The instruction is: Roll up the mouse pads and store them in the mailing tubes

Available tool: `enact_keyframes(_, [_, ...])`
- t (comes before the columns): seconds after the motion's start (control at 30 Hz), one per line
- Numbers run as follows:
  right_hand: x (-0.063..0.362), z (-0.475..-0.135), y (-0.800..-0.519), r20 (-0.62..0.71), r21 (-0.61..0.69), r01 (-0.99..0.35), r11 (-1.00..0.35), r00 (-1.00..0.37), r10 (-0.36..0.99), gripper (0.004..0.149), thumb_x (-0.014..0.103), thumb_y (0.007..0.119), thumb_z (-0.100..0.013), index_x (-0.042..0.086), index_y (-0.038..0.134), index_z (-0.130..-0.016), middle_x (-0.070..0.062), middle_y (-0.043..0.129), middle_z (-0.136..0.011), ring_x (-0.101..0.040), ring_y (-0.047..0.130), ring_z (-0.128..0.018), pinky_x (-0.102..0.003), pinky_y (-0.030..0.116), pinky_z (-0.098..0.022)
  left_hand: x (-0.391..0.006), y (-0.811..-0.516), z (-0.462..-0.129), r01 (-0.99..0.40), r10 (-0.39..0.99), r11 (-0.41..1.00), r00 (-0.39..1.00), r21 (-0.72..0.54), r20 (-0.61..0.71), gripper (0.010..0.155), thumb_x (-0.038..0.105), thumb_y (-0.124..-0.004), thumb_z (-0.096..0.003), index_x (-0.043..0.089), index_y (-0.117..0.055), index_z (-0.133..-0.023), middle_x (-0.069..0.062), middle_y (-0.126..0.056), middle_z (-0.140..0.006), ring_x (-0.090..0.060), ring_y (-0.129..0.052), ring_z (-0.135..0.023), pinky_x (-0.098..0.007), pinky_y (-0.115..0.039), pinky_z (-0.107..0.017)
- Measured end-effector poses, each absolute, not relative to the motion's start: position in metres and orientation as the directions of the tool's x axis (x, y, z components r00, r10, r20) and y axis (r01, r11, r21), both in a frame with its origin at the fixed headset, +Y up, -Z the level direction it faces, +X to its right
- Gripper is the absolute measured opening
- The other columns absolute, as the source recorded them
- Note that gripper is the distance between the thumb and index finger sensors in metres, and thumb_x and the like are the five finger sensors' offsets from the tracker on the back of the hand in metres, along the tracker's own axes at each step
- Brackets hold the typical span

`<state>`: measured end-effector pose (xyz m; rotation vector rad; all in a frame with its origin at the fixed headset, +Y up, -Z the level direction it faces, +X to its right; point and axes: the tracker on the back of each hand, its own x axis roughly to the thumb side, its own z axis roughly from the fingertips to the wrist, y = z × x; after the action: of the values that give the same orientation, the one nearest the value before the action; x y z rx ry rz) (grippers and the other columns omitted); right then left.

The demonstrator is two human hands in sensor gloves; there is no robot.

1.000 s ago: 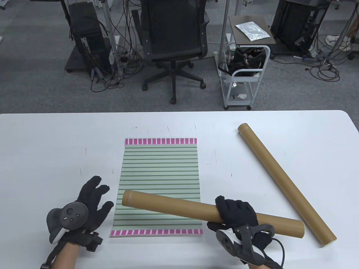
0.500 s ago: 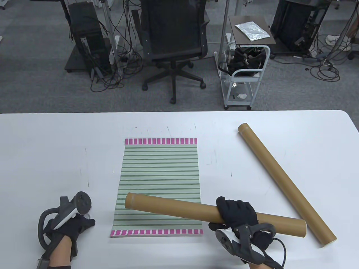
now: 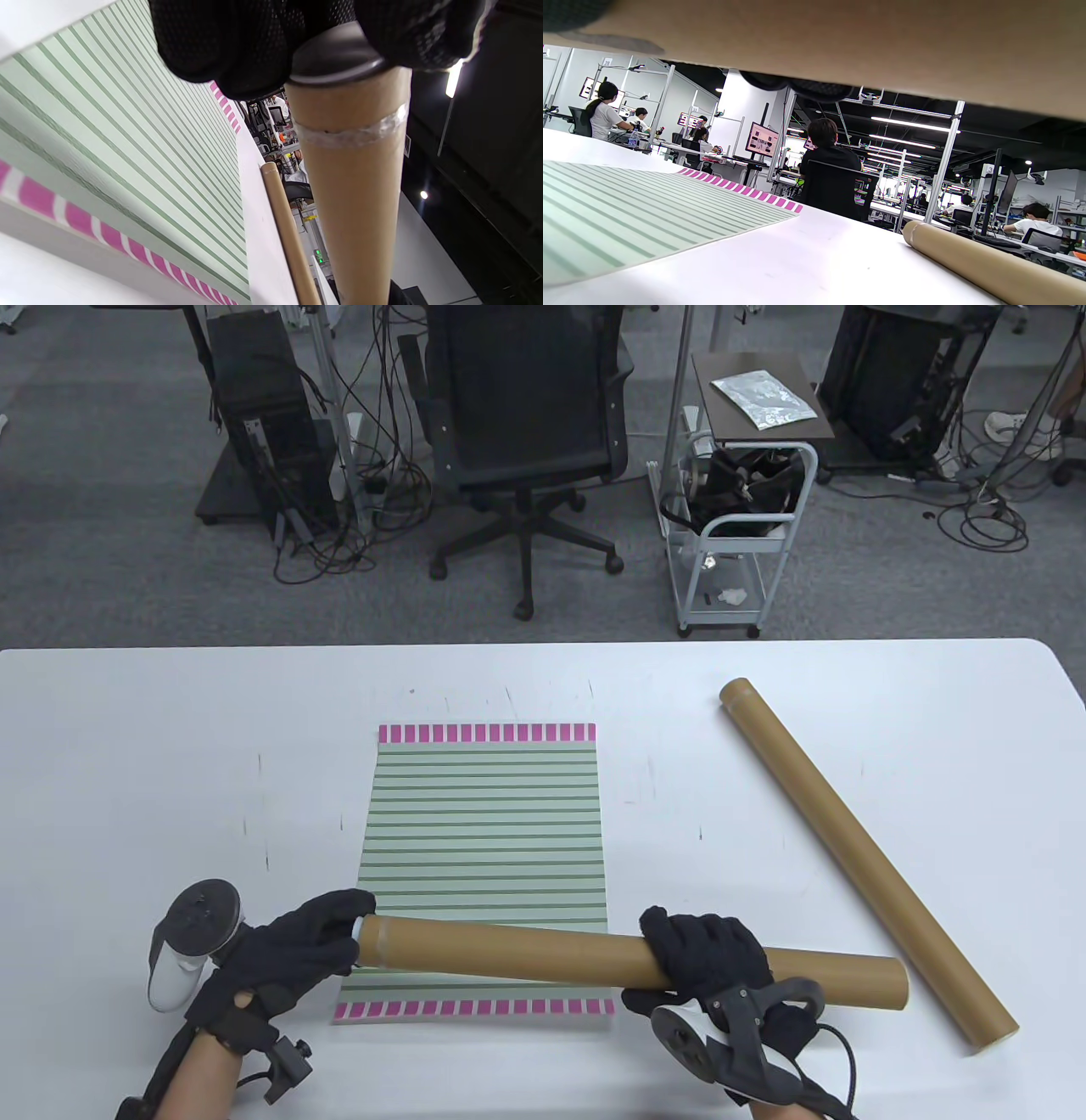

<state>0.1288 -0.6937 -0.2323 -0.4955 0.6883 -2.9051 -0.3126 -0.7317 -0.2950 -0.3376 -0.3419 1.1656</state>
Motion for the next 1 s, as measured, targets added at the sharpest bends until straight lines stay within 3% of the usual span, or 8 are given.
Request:
enact_keyframes(0.13, [0.129,-0.232,-0.692,0.288,-0.457,0.036,-0.889,-0.939,-0.186,0.076,0.07,0.067,-0.031,0.031,0.064,-0.096,0.005,0.083,-0.085,-0.019,0.086,-0.072,-0.043,0.071,-0.065,-0.311,-0.728,-0.293,-0.836,0.921,0.388,0.368,-0.389,0.128,0.066,0.055,-0.08,-0.0358,0.037,-0.065,-0.098,0.008,-0.078,-0.097,-0.009,-0.092,-0.074,-0.023,-0.084,-0.058])
enact_keyframes(0.23, [0.128,-0.232,-0.693,0.259,-0.475,0.053,-0.878,-0.946,-0.197,0.076,0.07,0.067,-0.032,0.03,0.065,-0.097,0.004,0.084,-0.085,-0.02,0.086,-0.072,-0.044,0.072,-0.064,-0.306,-0.725,-0.289,-0.854,0.904,0.429,0.404,-0.294,0.144,0.06,0.054,-0.075,-0.0422,0.038,-0.066,-0.099,0.007,-0.079,-0.1,-0.011,-0.094,-0.076,-0.019,-0.085,-0.054])
enact_keyframes(0.33, [0.125,-0.234,-0.694,0.21,-0.486,0.095,-0.869,-0.952,-0.222,0.076,0.07,0.067,-0.034,0.029,0.065,-0.097,0.003,0.084,-0.085,-0.021,0.087,-0.071,-0.045,0.073,-0.062,-0.281,-0.724,-0.283,-0.794,0.847,0.531,0.487,-0.296,0.213,0.07,0.055,-0.062,-0.048,0.031,-0.04,-0.11,-0.004,-0.055,-0.113,-0.016,-0.087,-0.091,-0.017,-0.086,-0.057])
enact_keyframes(0.43, [0.131,-0.234,-0.695,0.192,-0.479,0.105,-0.871,-0.956,-0.222,0.076,0.07,0.067,-0.034,0.028,0.065,-0.097,0.003,0.084,-0.085,-0.021,0.087,-0.071,-0.045,0.073,-0.062,-0.264,-0.727,-0.278,-0.772,0.852,0.523,0.48,-0.362,0.21,0.09,0.063,-0.065,-0.0442,0.031,-0.014,-0.111,-0.006,-0.024,-0.118,-0.021,-0.065,-0.108,-0.028,-0.075,-0.074])
enact_keyframes(0.63, [0.134,-0.241,-0.698,0.185,-0.433,0.09,-0.897,-0.965,-0.186,0.076,0.07,0.067,-0.034,0.029,0.066,-0.098,0.003,0.084,-0.085,-0.021,0.087,-0.071,-0.044,0.073,-0.062,-0.27,-0.735,-0.284,-0.781,0.856,0.516,0.485,-0.351,0.179,0.091,0.07,-0.065,-0.0411,0.041,-0.014,-0.11,0.002,-0.022,-0.121,-0.024,-0.052,-0.113,-0.035,-0.066,-0.08])
enact_keyframes(0.73, [0.141,-0.248,-0.702,0.111,-0.37,0.092,-0.925,-0.984,-0.142,0.077,0.07,0.067,-0.034,0.028,0.066,-0.098,0.002,0.084,-0.086,-0.022,0.087,-0.071,-0.045,0.073,-0.062,-0.28,-0.737,-0.284,-0.755,0.799,0.602,0.572,-0.262,0.185,0.09,0.07,-0.066,-0.0395,0.041,-0.02,-0.111,0.003,-0.024,-0.121,-0.025,-0.05,-0.114,-0.038,-0.062,-0.082])
enact_keyframes(0.83, [0.154,-0.261,-0.708,-0.049,-0.29,0.094,-0.952,-0.995,-0.084,0.078,0.069,0.069,-0.035,0.025,0.064,-0.099,0.001,0.083,-0.087,-0.023,0.087,-0.072,-0.046,0.074,-0.062,-0.283,-0.735,-0.284,-0.6,0.62,0.784,0.748,-0.159,0.237,0.079,0.066,-0.066,-0.0404,0.042,-0.037,-0.11,0.005,-0.036,-0.121,-0.022,-0.054,-0.113,-0.039,-0.063,-0.081])
enact_keyframes(1.0, [0.184,-0.304,-0.712,-0.311,-0.044,-0.023,-0.999,-0.95,0.035,0.08,0.063,0.069,-0.039,0.017,0.06,-0.103,-0.006,0.081,-0.09,-0.029,0.085,-0.074,-0.051,0.073,-0.062,-0.269,-0.735,-0.278,-0.069,0.044,0.994,0.959,0.082,0.279,0.073,0.065,-0.064,-0.0391,0.044,-0.045,-0.107,0.009,-0.048,-0.118,-0.018,-0.061,-0.111,-0.038,-0.064,-0.082])
